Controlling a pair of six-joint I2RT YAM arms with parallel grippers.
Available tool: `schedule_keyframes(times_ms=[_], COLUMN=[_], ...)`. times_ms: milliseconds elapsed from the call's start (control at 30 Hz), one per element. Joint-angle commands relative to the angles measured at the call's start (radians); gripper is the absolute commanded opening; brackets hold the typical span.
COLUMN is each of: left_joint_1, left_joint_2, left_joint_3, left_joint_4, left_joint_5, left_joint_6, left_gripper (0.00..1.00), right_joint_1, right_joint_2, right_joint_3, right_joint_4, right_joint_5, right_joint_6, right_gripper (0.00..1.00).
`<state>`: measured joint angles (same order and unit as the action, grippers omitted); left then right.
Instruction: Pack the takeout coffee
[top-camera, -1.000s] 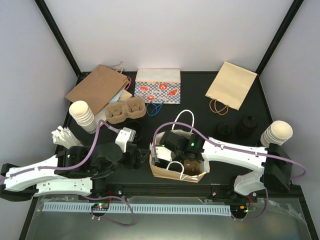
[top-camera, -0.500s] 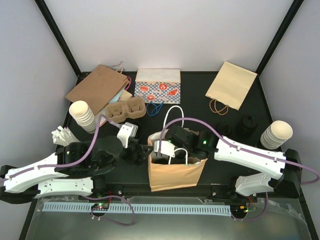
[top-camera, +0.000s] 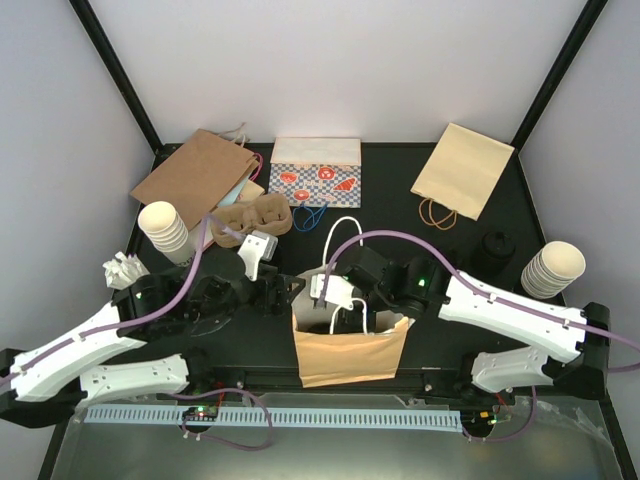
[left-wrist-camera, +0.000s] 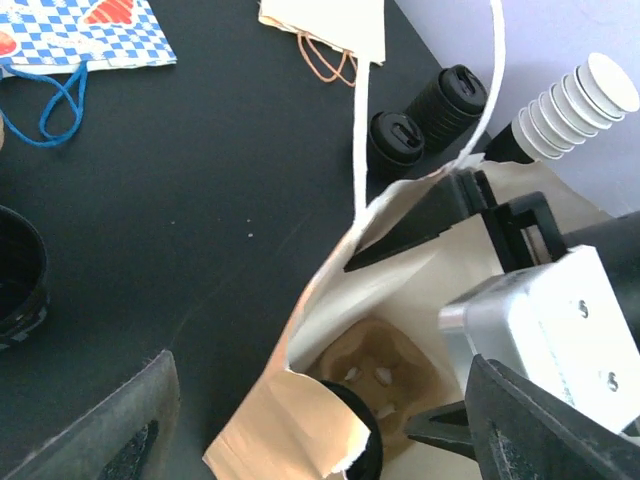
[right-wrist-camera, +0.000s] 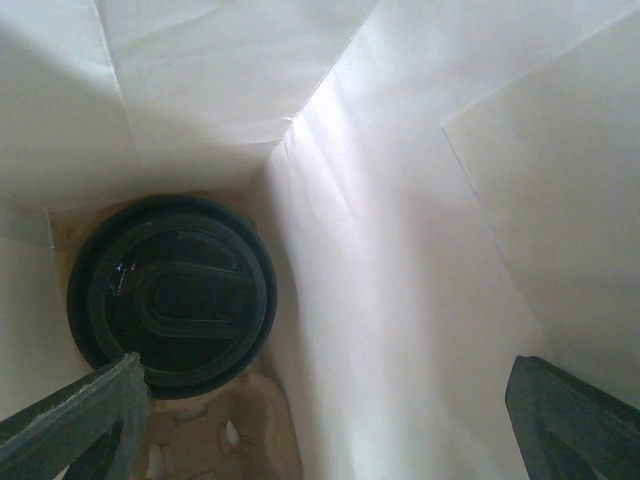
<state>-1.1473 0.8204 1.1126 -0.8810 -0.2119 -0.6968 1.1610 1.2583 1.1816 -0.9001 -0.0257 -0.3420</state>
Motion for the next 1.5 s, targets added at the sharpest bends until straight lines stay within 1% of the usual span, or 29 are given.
schedule_keyframes(times_ms=[0, 167, 267, 367, 467, 567, 767, 833, 900, 933, 1000, 1033, 1267, 1467], left_joint_1=[0.091, 0.176, 0.228, 0.238, 0.238, 0.242, 0.248, 0.248, 0.249, 0.25, 0.25, 0.25, 0.25, 0.249], left_joint_2=[0.004, 0.049, 0.076, 0.1, 0.134, 0.181, 0.258, 0.27, 0.275, 0.275, 0.273, 0.271, 0.249, 0.26], left_joint_3=[0.024, 0.033, 0.029, 0.007, 0.008, 0.018, 0.044, 0.048, 0.054, 0.056, 0.063, 0.066, 0.074, 0.072], left_joint_4=[0.039, 0.064, 0.114, 0.177, 0.188, 0.167, 0.113, 0.105, 0.1, 0.097, 0.097, 0.097, 0.116, 0.122], left_joint_5=[0.148, 0.272, 0.392, 0.499, 0.531, 0.5, 0.52, 0.538, 0.541, 0.538, 0.532, 0.523, 0.486, 0.471], left_joint_6=[0.079, 0.205, 0.299, 0.395, 0.445, 0.463, 0.492, 0.506, 0.521, 0.529, 0.542, 0.546, 0.563, 0.555], left_gripper=[0.79, 0.76, 0.75, 0.72, 0.7, 0.64, 0.5, 0.43, 0.32, 0.25, 0.09, 0.03, 0.01, 0.01], right_joint_1=[0.003, 0.003, 0.003, 0.003, 0.003, 0.003, 0.003, 0.003, 0.003, 0.003, 0.003, 0.002, 0.002, 0.003], right_joint_2=[-0.042, -0.076, -0.081, -0.086, -0.098, -0.112, -0.12, -0.122, -0.129, -0.133, -0.147, -0.155, -0.2, -0.261], right_joint_3=[-0.012, -0.02, -0.021, -0.028, -0.033, -0.037, -0.039, -0.039, -0.038, -0.037, -0.034, -0.033, 0.013, 0.024], right_joint_4=[0.0, 0.006, 0.002, 0.006, 0.015, 0.025, 0.029, 0.035, 0.046, 0.053, 0.073, 0.082, 0.111, 0.185], right_joint_5=[0.01, -0.013, -0.01, -0.013, -0.018, -0.029, -0.041, -0.026, -0.002, 0.013, 0.046, 0.068, 0.221, 0.299], right_joint_6=[-0.006, -0.016, -0.017, -0.02, -0.021, -0.023, -0.027, -0.025, -0.018, -0.017, -0.011, -0.008, -0.002, -0.014], right_gripper=[1.0, 1.0, 1.0, 1.0, 1.0, 1.0, 1.0, 1.0, 1.0, 1.0, 1.0, 1.0, 1.0, 1.0])
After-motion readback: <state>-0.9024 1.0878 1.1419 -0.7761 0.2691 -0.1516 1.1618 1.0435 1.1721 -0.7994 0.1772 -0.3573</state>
